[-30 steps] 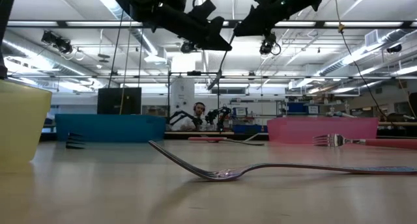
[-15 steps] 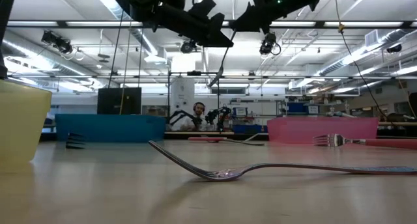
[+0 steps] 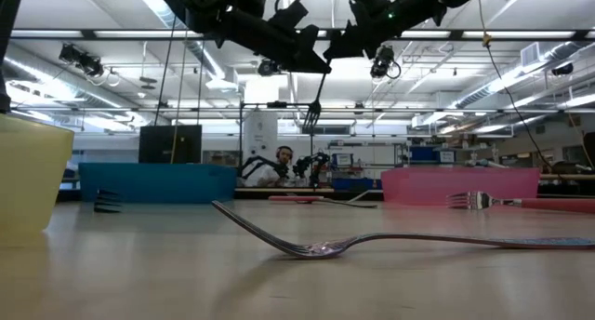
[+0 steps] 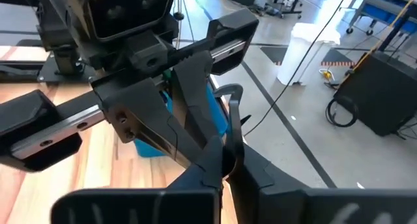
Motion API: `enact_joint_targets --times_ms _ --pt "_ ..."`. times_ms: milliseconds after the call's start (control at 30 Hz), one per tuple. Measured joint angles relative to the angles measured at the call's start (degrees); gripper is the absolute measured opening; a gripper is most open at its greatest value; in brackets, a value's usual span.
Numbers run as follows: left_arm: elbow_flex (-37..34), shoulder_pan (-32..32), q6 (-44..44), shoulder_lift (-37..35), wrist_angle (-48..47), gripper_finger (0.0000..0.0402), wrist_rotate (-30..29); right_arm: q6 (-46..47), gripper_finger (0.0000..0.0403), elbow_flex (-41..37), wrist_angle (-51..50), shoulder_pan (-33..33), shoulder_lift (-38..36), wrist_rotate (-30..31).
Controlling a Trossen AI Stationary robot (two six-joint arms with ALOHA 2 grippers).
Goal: Sort silverware by color (type)
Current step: Put the middle left black fork in to the red bin
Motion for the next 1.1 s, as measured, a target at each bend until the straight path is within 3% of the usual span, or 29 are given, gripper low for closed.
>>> enact_joint_targets --times_ms 200,467,700,1100 --pt "0.15 -0.15 4.92 0.0 -0.89 0.0024 0.48 -3.11 0.0011 0.0 -4.65 -0.16 -2.25 0.64" --pt "0.11 -0.09 6.92 -0.17 -5.9 0.0085 -0.01 -5.91 0.0011 -0.07 -17.58 -1.03 -6.05 15.52" --pt "0.0 -0.66 7.4 -2.41 -15.26 0.0112 -3.52 -5.77 0.0011 -0.07 -27.49 -4.25 -6.25 18.68" --pt "0.03 -0.59 6.9 -7.26 -31.01 0.011 -4.56 7.33 0.0011 -0.04 -41.34 -10.02 -5.14 29.44"
